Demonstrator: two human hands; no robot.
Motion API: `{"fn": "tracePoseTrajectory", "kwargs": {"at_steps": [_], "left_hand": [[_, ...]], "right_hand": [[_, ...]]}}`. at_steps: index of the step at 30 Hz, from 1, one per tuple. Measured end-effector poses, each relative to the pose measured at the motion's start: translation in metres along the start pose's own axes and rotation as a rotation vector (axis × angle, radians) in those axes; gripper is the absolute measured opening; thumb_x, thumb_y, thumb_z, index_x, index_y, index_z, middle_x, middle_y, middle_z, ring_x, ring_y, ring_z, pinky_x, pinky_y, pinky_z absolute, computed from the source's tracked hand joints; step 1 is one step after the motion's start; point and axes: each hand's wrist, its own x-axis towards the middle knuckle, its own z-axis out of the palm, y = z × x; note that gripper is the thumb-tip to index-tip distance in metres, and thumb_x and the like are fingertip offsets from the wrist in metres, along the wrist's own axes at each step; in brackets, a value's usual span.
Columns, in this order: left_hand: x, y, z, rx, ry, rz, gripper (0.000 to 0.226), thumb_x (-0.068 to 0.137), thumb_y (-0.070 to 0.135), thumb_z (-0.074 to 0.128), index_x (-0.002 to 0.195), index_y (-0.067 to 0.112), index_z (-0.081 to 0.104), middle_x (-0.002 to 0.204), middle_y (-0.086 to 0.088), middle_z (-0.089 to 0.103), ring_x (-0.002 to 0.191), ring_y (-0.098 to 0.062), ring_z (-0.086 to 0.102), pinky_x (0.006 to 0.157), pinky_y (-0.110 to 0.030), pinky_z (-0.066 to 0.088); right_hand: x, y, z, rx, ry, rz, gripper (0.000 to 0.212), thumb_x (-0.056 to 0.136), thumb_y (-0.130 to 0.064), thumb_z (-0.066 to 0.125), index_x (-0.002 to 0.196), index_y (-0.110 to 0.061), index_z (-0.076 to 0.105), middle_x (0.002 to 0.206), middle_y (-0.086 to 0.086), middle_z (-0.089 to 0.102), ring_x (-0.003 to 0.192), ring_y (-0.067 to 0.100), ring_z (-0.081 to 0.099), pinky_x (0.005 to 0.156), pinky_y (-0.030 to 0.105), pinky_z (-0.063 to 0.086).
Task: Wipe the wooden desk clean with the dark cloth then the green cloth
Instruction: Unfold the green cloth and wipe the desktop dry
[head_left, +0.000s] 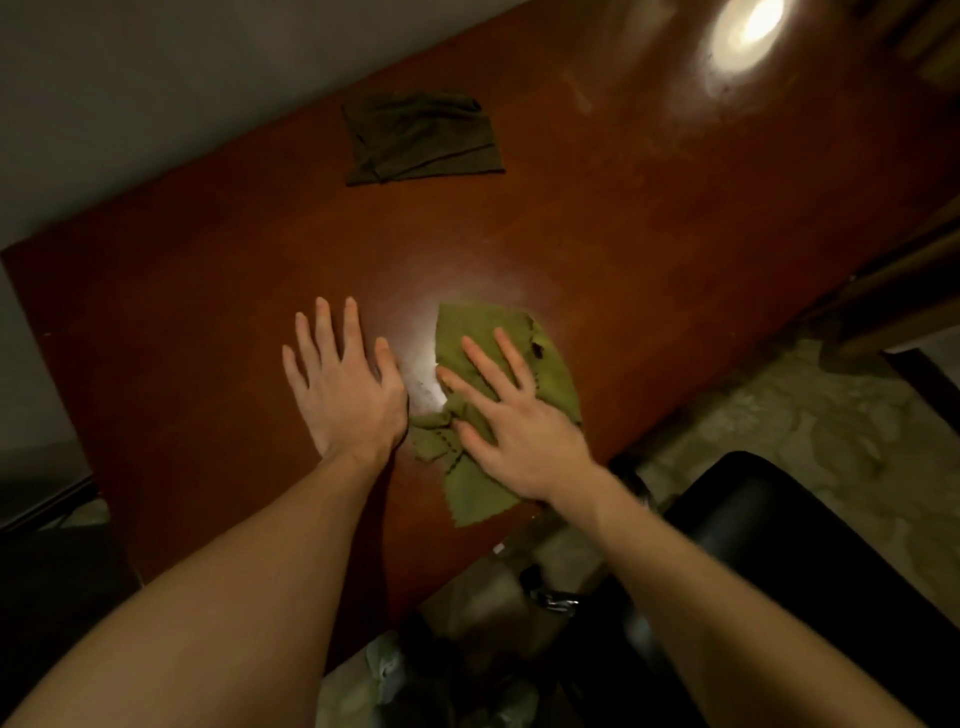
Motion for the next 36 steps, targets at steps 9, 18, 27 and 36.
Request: {"fn": "tracePoseTrajectory", "kwargs": {"at_steps": [9,18,27,36], "left_hand": [[0.001,-0.003,0.003,0.014,0.006,0.001,0.064,0.108,0.050,0.025,0.168,0.028,0.019,0.177,-0.003,0.011,0.164,-0.025,0.002,0.132,-0.051,0.004],[0.001,-0.001,0.000,0.036,-0.013,-0.014,0.065,0.108,0.051,0.022,0.168,0.028,0.017,0.177,-0.003,0.009,0.164,-0.025,0.001,0.132,-0.052,0.006],[0.000,0.002,-0.003,0.064,-0.020,-0.026,0.065,0.107,0.052,0.021,0.168,0.029,0.018,0.176,-0.004,0.013,0.163,-0.025,0.004,0.131,-0.053,0.009],[0.002,0.003,-0.006,0.053,-0.035,-0.024,0.064,0.108,0.051,0.021,0.168,0.029,0.019,0.176,-0.003,0.016,0.164,-0.024,0.004,0.131,-0.053,0.010]], "right_hand": [[0.013,0.120,-0.060,0.017,0.252,0.538,0.065,0.105,-0.065,0.030,0.165,-0.044,0.014,0.176,-0.010,-0.003,0.161,0.025,-0.017,0.119,0.065,0.034],[-0.014,0.042,-0.014,-0.208,0.192,0.548,0.071,0.102,-0.068,0.014,0.167,-0.040,0.007,0.176,0.008,-0.003,0.159,0.046,-0.008,0.115,0.083,0.004],[0.000,0.004,0.003,-0.264,0.152,0.481,0.074,0.101,-0.068,0.025,0.167,-0.035,0.017,0.176,0.011,0.004,0.160,0.046,-0.004,0.114,0.082,0.003],[0.084,0.032,-0.032,-0.177,0.256,0.516,0.070,0.101,-0.056,0.028,0.165,-0.028,0.026,0.175,0.006,0.016,0.162,0.038,0.002,0.120,0.077,0.002]]}}
